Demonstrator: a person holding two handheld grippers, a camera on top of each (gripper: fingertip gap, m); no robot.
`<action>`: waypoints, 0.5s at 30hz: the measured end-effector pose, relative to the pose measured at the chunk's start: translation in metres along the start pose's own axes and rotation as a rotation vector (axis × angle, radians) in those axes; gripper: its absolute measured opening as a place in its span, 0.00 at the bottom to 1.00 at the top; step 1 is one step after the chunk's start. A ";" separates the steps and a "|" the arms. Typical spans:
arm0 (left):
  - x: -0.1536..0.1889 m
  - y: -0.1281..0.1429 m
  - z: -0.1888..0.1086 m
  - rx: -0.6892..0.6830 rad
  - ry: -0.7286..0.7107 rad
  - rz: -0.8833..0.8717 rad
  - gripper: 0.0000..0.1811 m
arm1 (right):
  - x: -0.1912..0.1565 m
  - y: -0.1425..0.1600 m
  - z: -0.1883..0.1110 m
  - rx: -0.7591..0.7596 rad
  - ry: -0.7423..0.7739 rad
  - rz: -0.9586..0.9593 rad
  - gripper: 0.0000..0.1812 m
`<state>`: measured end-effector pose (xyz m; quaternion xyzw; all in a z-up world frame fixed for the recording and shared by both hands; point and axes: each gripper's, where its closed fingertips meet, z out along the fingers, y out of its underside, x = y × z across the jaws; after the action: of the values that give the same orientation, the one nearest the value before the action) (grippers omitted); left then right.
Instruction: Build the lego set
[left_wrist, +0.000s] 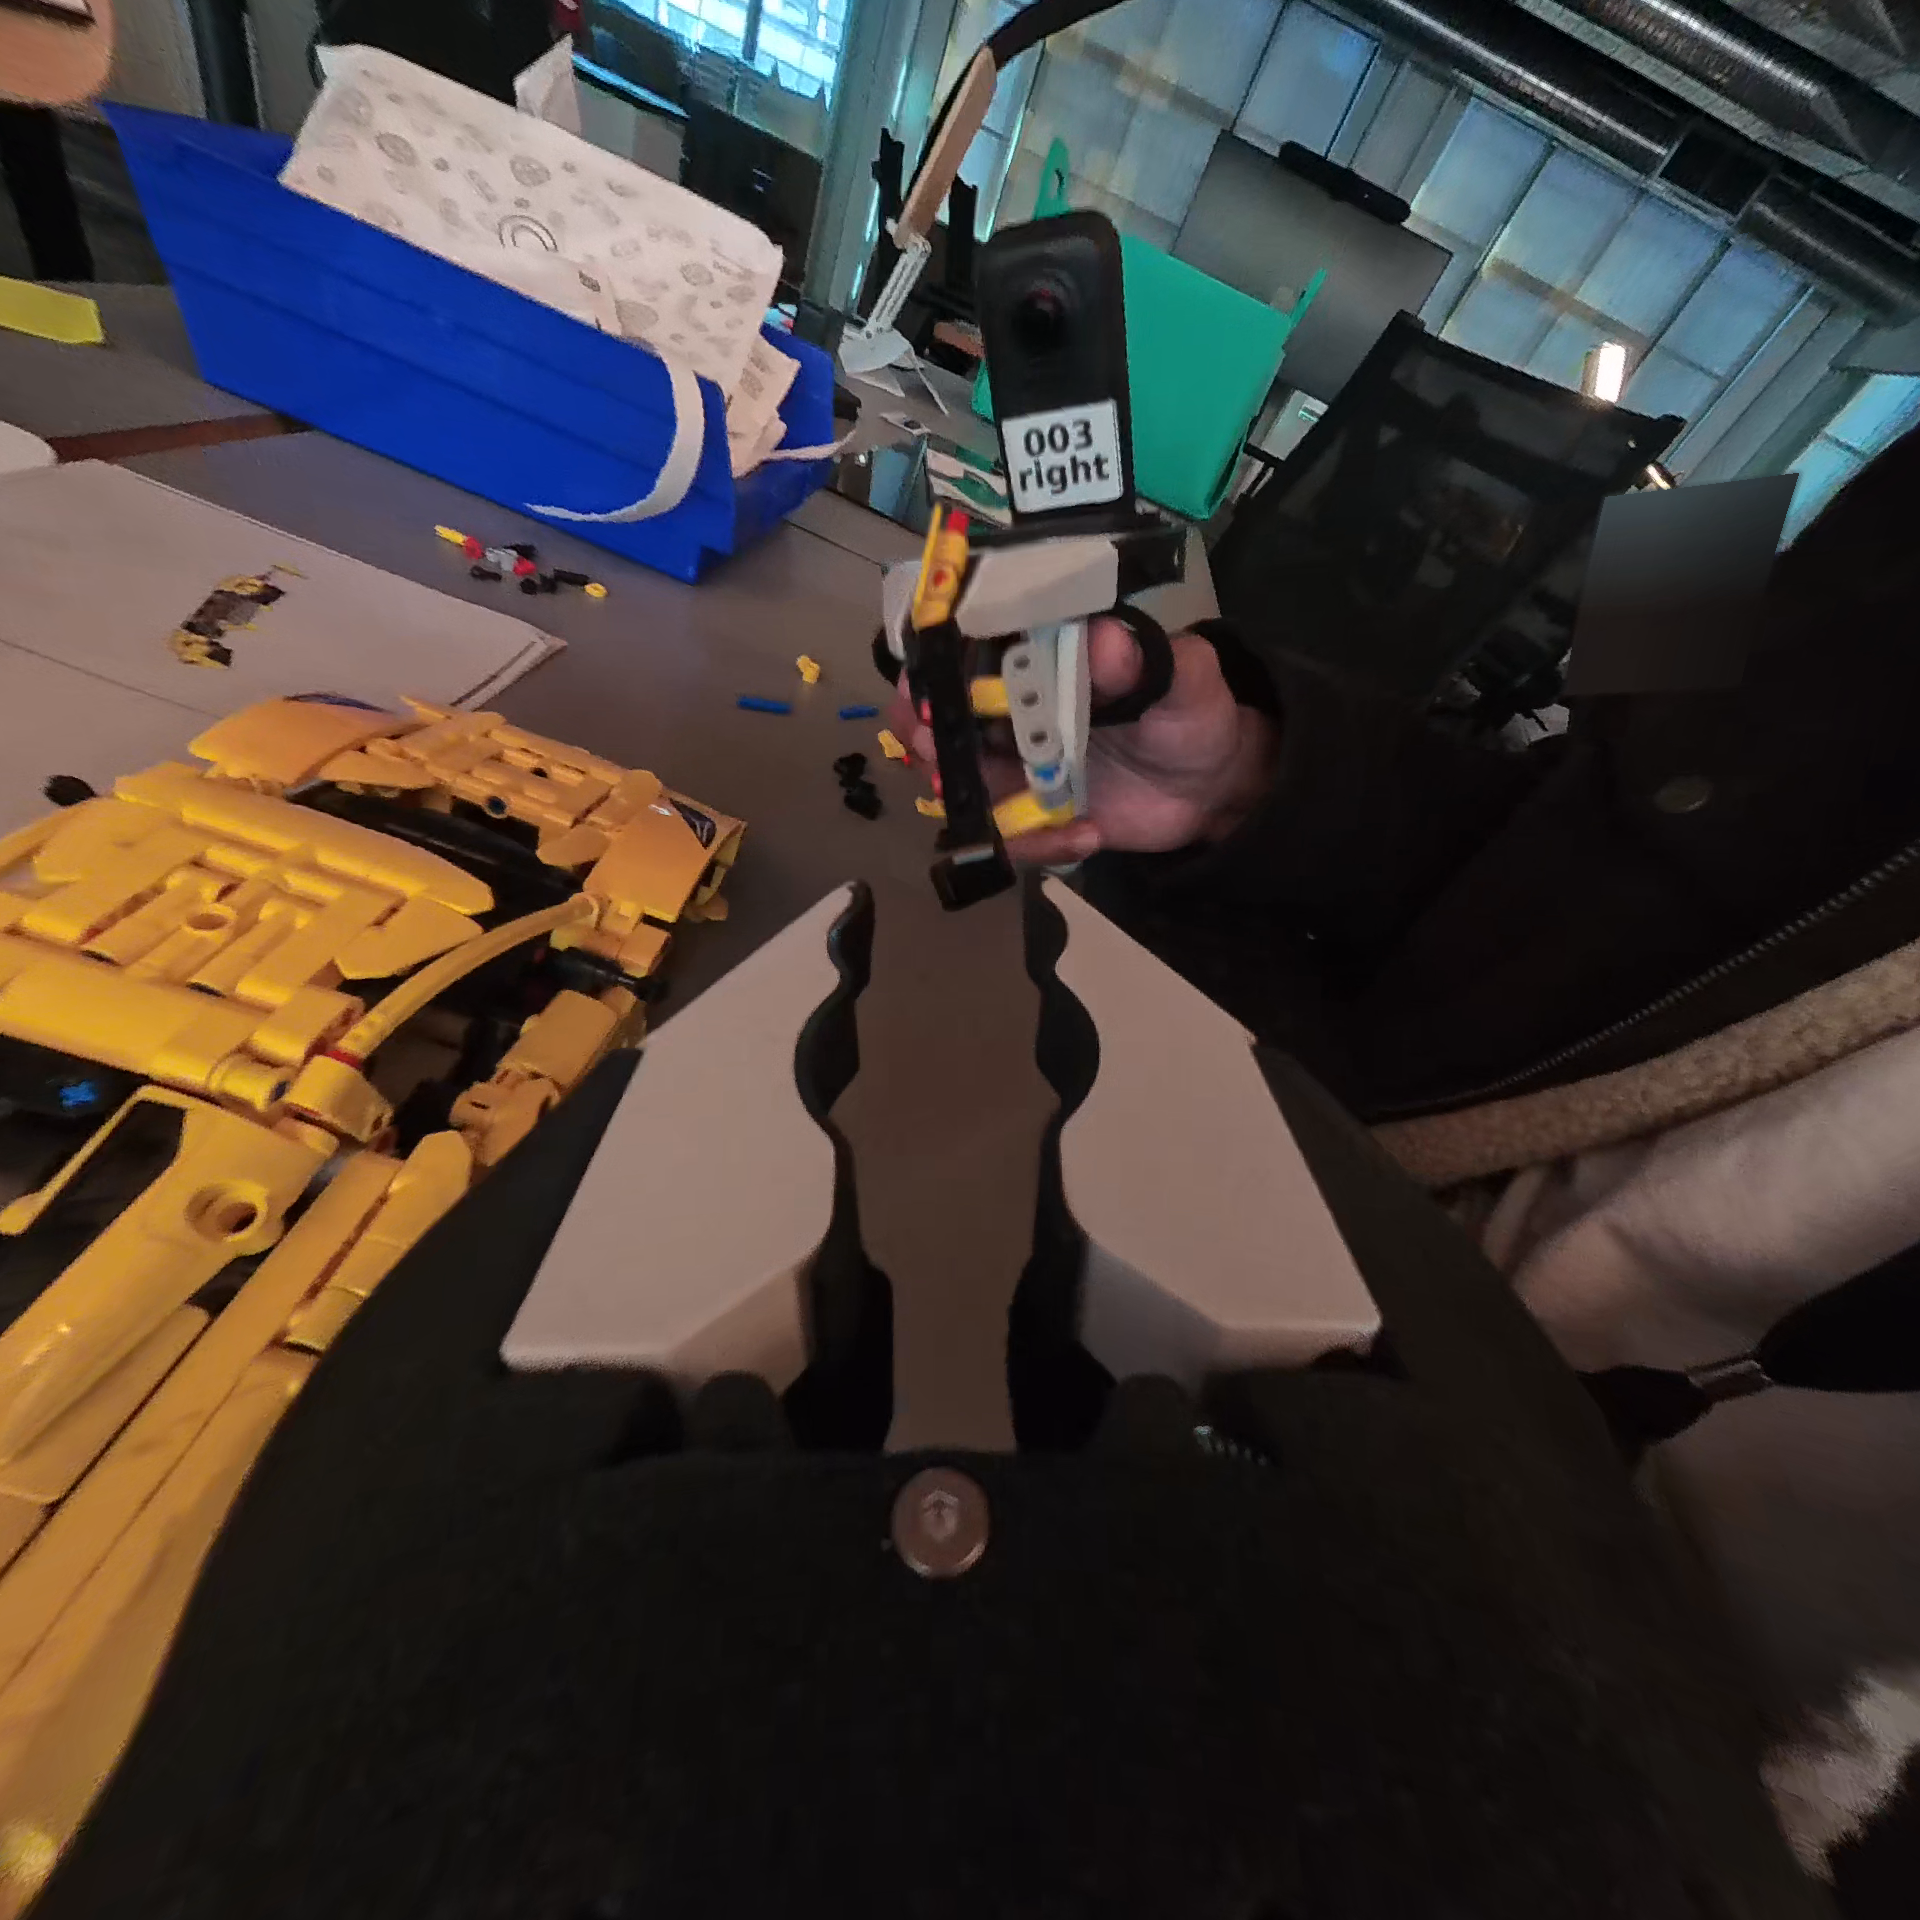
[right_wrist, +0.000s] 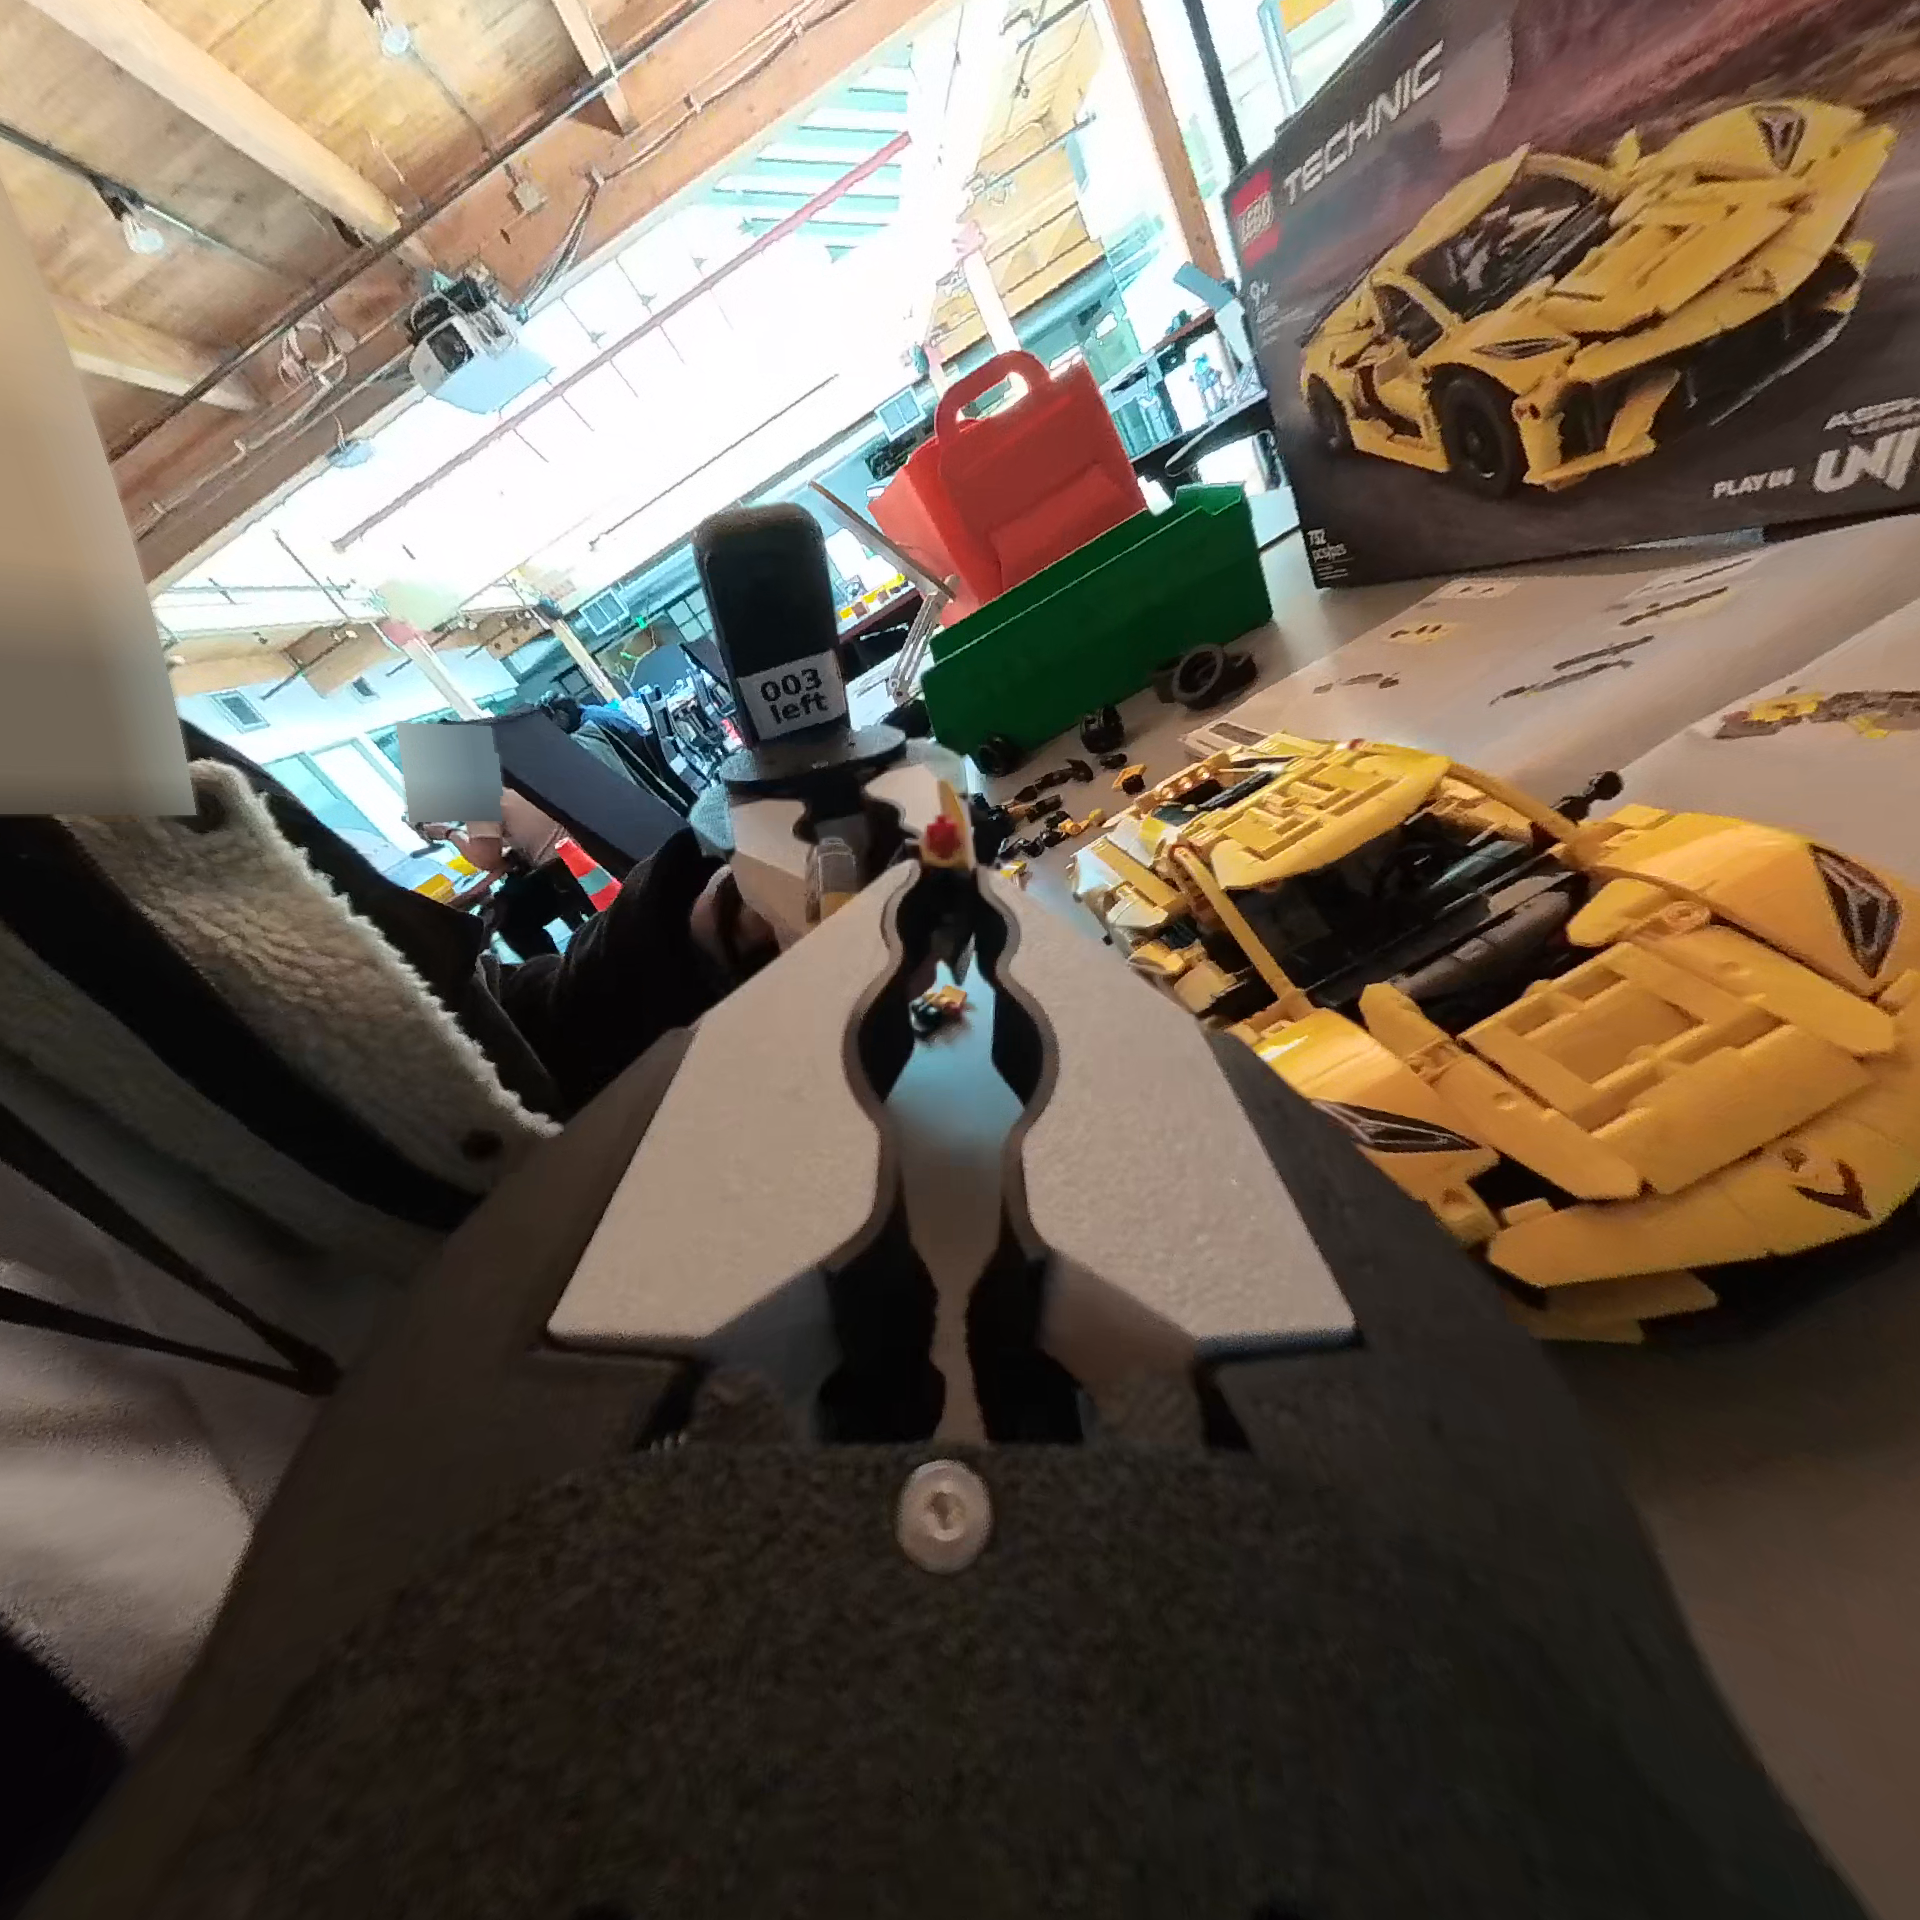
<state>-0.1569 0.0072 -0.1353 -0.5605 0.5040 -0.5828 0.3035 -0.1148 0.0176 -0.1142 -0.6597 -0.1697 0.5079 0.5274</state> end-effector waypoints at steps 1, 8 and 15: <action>0.001 0.000 0.000 0.004 0.006 -0.002 0.16 | -0.001 0.001 0.001 -0.004 -0.003 0.005 0.03; 0.009 0.002 0.001 -0.013 0.011 0.061 0.09 | -0.004 0.001 0.004 0.026 -0.038 0.078 0.04; 0.022 -0.017 -0.010 0.064 -0.087 0.349 0.08 | -0.032 -0.003 0.005 0.072 -0.234 0.167 0.26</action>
<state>-0.1669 -0.0051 -0.1102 -0.4793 0.5612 -0.5124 0.4390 -0.1318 -0.0030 -0.0949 -0.5884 -0.1562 0.6293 0.4831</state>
